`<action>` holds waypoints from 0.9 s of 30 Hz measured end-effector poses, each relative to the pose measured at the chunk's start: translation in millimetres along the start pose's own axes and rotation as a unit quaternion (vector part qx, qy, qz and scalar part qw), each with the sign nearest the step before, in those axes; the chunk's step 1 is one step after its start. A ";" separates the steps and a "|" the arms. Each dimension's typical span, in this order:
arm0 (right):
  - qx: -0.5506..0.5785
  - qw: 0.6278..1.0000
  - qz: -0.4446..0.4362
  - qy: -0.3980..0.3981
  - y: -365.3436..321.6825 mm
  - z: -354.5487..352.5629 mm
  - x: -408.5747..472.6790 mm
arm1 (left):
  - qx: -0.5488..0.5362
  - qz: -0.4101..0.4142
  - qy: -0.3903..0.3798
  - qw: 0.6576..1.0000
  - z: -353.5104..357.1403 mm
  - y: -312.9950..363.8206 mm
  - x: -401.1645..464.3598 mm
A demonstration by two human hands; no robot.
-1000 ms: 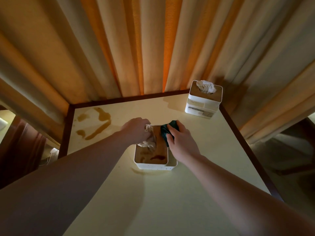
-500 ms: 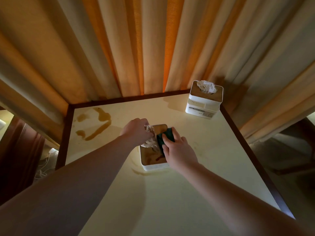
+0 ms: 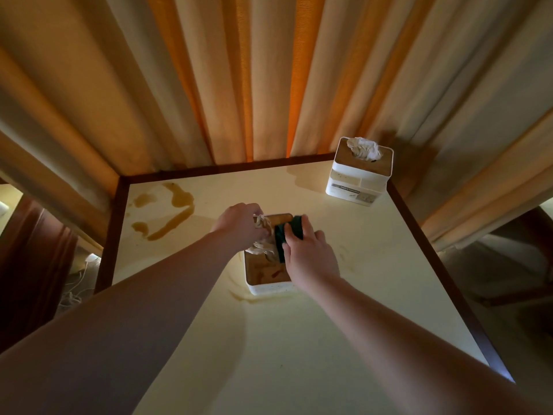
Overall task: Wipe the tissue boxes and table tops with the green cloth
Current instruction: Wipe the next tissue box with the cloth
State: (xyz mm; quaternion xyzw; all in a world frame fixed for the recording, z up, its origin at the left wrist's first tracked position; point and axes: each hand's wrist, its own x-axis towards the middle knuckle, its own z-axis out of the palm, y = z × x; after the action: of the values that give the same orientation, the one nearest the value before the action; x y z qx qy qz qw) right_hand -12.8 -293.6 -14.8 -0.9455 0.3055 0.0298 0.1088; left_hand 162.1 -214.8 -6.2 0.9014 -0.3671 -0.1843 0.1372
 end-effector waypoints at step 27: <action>0.003 0.999 0.004 -0.044 2.5 -6.3 26.3 | 0.007 -0.003 0.003 1.000 0.6 0.9 -1.9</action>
State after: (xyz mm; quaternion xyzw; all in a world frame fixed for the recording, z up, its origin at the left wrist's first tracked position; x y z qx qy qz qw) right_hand 7.0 -312.1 -12.4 -0.9417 0.3043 0.0706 0.1248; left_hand 160.0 -214.2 -5.9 0.9040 -0.3649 -0.1796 0.1317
